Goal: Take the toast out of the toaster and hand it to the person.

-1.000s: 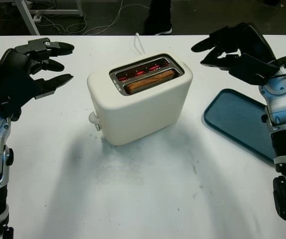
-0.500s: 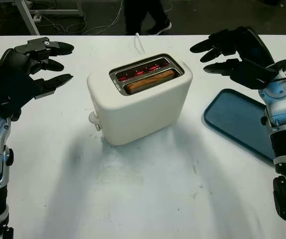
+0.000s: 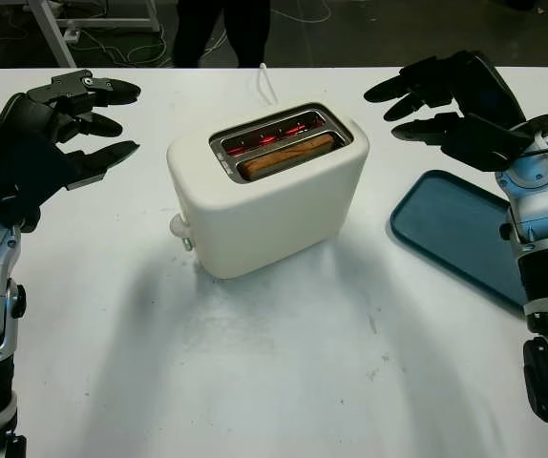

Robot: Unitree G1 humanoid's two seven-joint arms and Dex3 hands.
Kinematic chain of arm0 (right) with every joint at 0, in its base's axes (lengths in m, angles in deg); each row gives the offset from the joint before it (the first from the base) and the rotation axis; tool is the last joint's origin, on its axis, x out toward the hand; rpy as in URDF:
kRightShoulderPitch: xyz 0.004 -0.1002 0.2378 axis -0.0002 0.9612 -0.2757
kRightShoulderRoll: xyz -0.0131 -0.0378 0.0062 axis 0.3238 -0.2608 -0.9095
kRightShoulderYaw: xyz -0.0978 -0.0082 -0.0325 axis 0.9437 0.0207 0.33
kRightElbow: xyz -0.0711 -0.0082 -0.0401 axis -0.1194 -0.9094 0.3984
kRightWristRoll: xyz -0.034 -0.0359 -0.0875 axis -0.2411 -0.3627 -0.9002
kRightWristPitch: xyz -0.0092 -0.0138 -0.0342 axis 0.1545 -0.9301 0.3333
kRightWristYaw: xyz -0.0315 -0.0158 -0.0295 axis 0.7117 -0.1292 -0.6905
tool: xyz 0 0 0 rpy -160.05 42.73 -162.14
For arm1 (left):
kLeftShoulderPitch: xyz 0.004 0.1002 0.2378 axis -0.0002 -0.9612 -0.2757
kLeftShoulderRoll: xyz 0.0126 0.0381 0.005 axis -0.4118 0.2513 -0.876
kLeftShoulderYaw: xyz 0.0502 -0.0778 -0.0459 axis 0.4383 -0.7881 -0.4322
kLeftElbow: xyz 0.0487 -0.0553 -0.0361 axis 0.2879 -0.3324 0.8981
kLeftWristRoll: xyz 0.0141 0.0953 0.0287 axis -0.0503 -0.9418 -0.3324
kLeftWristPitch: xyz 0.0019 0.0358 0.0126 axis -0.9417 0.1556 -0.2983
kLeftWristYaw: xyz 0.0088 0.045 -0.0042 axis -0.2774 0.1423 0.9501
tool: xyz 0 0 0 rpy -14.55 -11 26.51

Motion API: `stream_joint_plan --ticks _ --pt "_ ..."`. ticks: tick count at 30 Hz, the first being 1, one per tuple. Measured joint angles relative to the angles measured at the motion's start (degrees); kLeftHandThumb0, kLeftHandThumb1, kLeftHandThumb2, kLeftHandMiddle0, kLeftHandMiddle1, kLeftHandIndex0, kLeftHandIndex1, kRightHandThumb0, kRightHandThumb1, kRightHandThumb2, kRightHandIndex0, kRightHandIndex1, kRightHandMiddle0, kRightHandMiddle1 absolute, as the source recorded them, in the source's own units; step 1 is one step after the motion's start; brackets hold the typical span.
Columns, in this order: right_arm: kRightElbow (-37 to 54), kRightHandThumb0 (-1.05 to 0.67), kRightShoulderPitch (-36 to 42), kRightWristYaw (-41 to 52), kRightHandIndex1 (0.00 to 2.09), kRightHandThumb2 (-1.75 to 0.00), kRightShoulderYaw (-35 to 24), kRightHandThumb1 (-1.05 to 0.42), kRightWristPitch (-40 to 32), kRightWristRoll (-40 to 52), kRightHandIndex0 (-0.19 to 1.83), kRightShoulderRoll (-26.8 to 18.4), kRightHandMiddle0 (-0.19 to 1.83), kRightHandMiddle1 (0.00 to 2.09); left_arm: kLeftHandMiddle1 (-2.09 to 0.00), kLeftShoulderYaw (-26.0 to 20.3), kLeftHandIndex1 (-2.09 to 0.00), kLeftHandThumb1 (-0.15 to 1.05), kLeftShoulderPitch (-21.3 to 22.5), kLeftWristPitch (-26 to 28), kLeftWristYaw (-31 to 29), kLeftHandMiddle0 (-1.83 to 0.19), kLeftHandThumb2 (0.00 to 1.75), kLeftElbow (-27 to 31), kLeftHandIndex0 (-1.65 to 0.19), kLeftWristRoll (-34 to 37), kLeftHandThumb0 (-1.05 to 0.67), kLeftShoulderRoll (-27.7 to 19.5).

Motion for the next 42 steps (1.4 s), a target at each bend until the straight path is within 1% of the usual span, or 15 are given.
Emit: stream_joint_plan --ticks 8,12,14,15,18,19,21,22,23,25,27,33,42 --pt "0.55 0.41 0.00 0.00 0.51 0.00 0.57 -0.84 0.00 -2.09 1.04 -0.60 1.13 0.04 -1.05 0.00 -0.52 0.81 -0.03 -0.12 0.03 -0.30 0.29 -0.02 -0.46 0.00 -0.21 0.01" --pt "0.76 0.36 0.00 0.34 0.46 0.00 0.65 -0.81 -0.97 -2.14 0.97 -0.61 1.05 0.01 -1.05 0.01 -0.53 0.81 -0.03 -0.12 0.04 -0.31 0.29 -0.02 -0.46 -0.09 -0.24 0.00" --pt "0.97 0.22 -0.01 1.42 0.40 -0.01 0.89 -0.78 -2.37 -2.13 0.87 -0.62 0.95 0.00 -1.04 0.02 -0.53 0.81 -0.03 -0.12 0.04 -0.31 0.29 -0.02 -0.45 -0.16 -0.22 0.00" --pt "1.31 0.10 -0.01 2.15 0.35 -0.01 1.05 -0.78 -3.74 -2.13 0.81 -0.62 0.88 0.00 -1.04 0.02 -0.54 0.82 -0.03 -0.12 0.04 -0.31 0.29 -0.02 -0.45 -0.16 -0.20 0.00" --pt "2.63 -0.07 -0.02 3.41 0.29 -0.02 1.29 -0.81 -7.72 -2.24 0.75 -0.62 0.82 0.00 -1.05 0.01 -0.55 0.81 -0.08 -0.65 0.04 -0.31 0.29 -0.11 -0.45 -0.15 -0.20 -0.01" --pt "3.09 -0.19 -0.02 3.48 0.27 -0.04 1.34 -0.86 -8.34 -2.42 0.76 -0.63 0.80 0.00 -1.04 0.01 -0.55 0.81 -0.08 -0.71 0.04 -0.30 0.29 -0.11 -0.44 -0.14 -0.21 -0.01" --pt "4.18 -0.28 -0.02 3.70 0.27 -0.15 1.78 -0.91 -9.33 -3.02 0.81 -0.87 0.81 0.01 -1.04 0.01 -0.55 0.82 -0.08 -0.32 0.04 -0.29 0.29 -0.04 -0.43 -0.12 -0.21 0.00" --pt "4.57 -0.34 -0.02 3.80 0.26 -0.33 2.08 -0.91 -9.51 -3.40 0.83 -1.07 0.83 0.02 -1.03 0.01 -0.55 0.82 -0.08 0.03 0.04 -0.29 0.29 0.00 -0.43 -0.12 -0.20 0.00" --pt "4.75 -0.39 -0.02 3.81 0.25 -0.47 2.23 -0.92 -9.52 -3.90 0.84 -1.22 0.83 0.01 -1.04 0.01 -0.55 0.82 -0.08 0.16 0.04 -0.29 0.29 0.01 -0.43 -0.11 -0.18 0.00" --pt "4.76 -0.52 -0.02 3.56 0.22 -0.70 2.26 -0.92 -9.54 -4.45 0.84 -1.32 0.83 0.01 -1.04 0.02 -0.56 0.82 -0.08 0.15 0.04 -0.31 0.29 0.02 -0.44 -0.16 -0.20 -0.01" --pt "4.79 -0.60 -0.02 3.45 0.20 -0.79 2.15 -0.92 -10.00 -4.39 0.85 -1.31 0.83 0.01 -1.05 -0.01 -0.57 0.81 -0.08 0.14 0.04 -0.30 0.29 0.01 -0.43 0.03 -0.20 0.01" --pt "5.37 -0.66 -0.01 3.45 0.19 -0.89 1.99 -0.92 -11.64 -4.28 0.89 -1.27 0.85 0.02 -1.06 -0.08 -0.59 0.81 -0.08 -0.20 0.04 -0.30 0.30 -0.12 -0.43 0.11 -0.21 0.29" --pt "6.29 -0.65 -0.01 2.45 0.20 -0.91 1.98 -0.92 -12.93 -4.31 1.02 -1.25 0.94 0.05 -1.06 -0.03 -0.61 0.81 -0.08 -0.44 0.04 -0.29 0.30 -0.20 -0.41 0.12 -0.21 0.31"
